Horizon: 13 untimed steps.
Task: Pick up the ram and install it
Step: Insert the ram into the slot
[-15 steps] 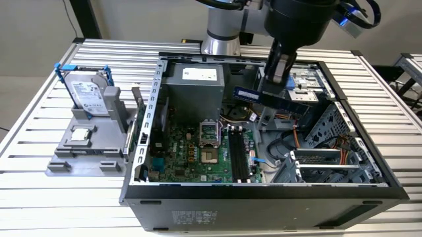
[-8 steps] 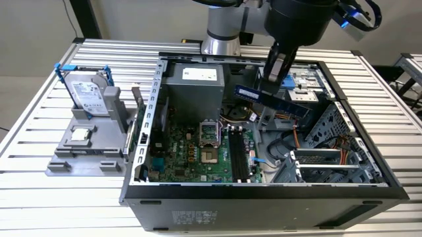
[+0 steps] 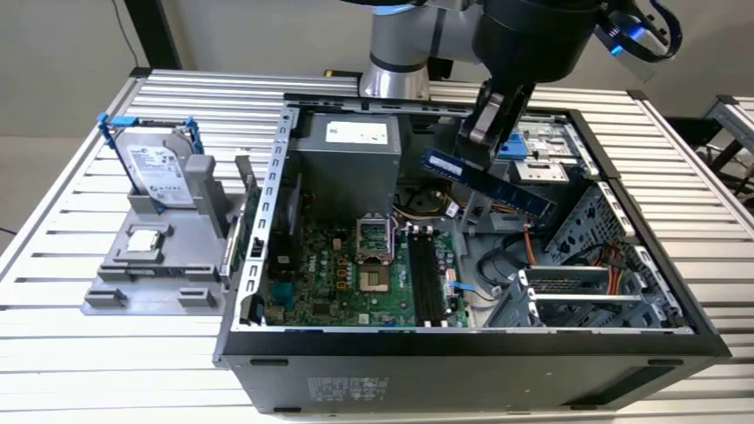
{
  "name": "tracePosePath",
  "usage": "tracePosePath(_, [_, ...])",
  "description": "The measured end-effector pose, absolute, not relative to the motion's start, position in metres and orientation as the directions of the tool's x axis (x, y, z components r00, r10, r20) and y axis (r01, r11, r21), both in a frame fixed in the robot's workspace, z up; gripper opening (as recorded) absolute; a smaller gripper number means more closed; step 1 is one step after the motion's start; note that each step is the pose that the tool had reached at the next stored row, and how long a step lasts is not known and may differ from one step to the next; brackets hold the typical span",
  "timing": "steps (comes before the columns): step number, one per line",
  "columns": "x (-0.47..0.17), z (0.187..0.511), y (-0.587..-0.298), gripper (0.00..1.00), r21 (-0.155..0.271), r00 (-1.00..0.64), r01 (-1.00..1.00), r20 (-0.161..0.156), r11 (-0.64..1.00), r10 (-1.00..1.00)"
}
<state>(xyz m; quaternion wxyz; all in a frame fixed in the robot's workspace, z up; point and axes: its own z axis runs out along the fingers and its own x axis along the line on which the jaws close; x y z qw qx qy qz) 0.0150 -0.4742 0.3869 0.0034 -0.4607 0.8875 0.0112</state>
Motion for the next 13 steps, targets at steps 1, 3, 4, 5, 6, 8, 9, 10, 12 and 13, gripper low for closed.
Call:
tracePosePath(1, [0.0150, 0.3868, -0.4742, 0.00, 0.017, -0.590, -0.808, -0.016, 0.589, -0.808])
tracePosePath(3, [0.0150, 0.3868, -0.4742, 0.00, 0.017, -0.616, -0.788, -0.016, 0.616, -0.788])
tracePosePath(4, [0.0150, 0.3867, -0.4742, 0.00, 0.017, -0.628, -0.778, -0.016, 0.628, -0.778])
tracePosePath(5, [0.0150, 0.3867, -0.4743, 0.00, 0.017, -0.640, -0.768, -0.016, 0.640, -0.768])
tracePosePath(6, [0.0150, 0.3867, -0.4742, 0.00, 0.017, -0.651, -0.759, -0.016, 0.651, -0.759])
tracePosePath(8, [0.0150, 0.3867, -0.4742, 0.00, 0.017, -0.669, -0.743, -0.016, 0.669, -0.743])
tracePosePath(9, [0.0150, 0.3865, -0.4742, 0.00, 0.017, -0.676, -0.737, -0.017, 0.676, -0.737])
tracePosePath(10, [0.0150, 0.3865, -0.4741, 0.00, 0.017, -0.682, -0.732, -0.017, 0.682, -0.731])
tracePosePath(12, [0.0150, 0.3866, -0.4736, 0.00, 0.017, -0.692, -0.722, -0.016, 0.691, -0.722])
tracePosePath(13, [0.0150, 0.3867, -0.4734, 0.00, 0.017, -0.696, -0.718, -0.016, 0.696, -0.718])
